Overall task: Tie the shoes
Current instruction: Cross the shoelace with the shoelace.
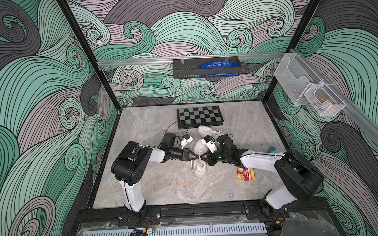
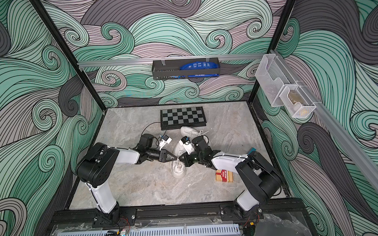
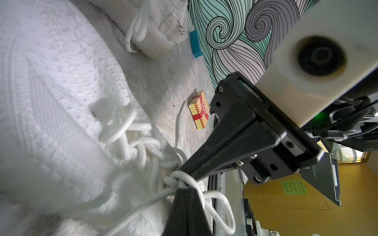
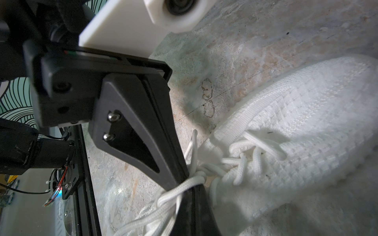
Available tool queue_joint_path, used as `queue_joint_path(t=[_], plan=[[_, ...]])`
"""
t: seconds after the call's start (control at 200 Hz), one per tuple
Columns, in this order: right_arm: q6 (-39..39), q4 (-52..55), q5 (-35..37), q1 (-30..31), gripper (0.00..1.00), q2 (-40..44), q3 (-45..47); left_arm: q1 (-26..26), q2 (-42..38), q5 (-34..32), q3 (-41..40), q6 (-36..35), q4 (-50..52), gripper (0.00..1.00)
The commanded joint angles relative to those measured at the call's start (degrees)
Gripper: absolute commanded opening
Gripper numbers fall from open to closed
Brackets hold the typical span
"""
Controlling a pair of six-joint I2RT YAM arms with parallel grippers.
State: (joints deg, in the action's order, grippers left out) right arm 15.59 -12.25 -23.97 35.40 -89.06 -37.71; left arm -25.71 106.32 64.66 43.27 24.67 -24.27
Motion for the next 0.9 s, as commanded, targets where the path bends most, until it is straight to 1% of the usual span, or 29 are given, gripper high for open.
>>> queue_joint_path(t=[0.0, 0.22, 0.315, 0.4, 0.57, 0.645, 0.755, 0.775, 0.851, 0.896], plan=[[-0.7, -0.2, -0.3, 0.3, 0.00, -0.7, -0.5, -0.8, 1.2, 2.0, 1.6, -1.4, 1.9, 0.10], [-1.8, -0.3, -2.0, 0.5, 0.00, -1.2, -1.0, -1.1, 1.7, 2.3, 2.0, -0.7, 0.9, 0.16], [-2.1, -0.2, -2.1, 0.6, 0.00, -1.3, -1.4, -1.3, 1.9, 2.5, 2.0, -0.5, 0.6, 0.16], [-2.4, -0.2, -2.5, 0.7, 0.00, -1.2, -1.5, -1.3, 2.1, 2.4, 2.0, -0.2, 0.6, 0.13], [-3.4, -0.2, -2.3, 1.0, 0.00, -0.5, -1.6, -1.4, 2.4, 1.7, 2.0, -0.1, 0.9, 0.00], [-3.5, -0.3, -1.3, 1.0, 0.00, 0.3, -1.3, -1.3, 2.2, 1.1, 2.1, -0.1, 1.1, 0.00], [-3.0, -0.1, 2.0, 1.0, 0.00, 2.3, -0.3, -1.2, 1.2, -0.6, 1.7, -0.2, 1.3, 0.00], [-2.8, -0.1, 3.0, 1.0, 0.02, 2.8, 0.1, -1.2, 1.0, -0.9, 1.6, -0.2, 1.3, 0.00], [-1.6, -0.1, 6.0, 0.8, 0.16, 5.2, 1.2, -1.0, 0.1, -1.8, 1.2, -0.2, 1.3, 0.00], [-0.8, -0.1, 7.5, 0.7, 0.23, 7.2, 2.2, -0.9, -0.4, -2.2, 1.0, -0.1, 1.2, 0.00]])
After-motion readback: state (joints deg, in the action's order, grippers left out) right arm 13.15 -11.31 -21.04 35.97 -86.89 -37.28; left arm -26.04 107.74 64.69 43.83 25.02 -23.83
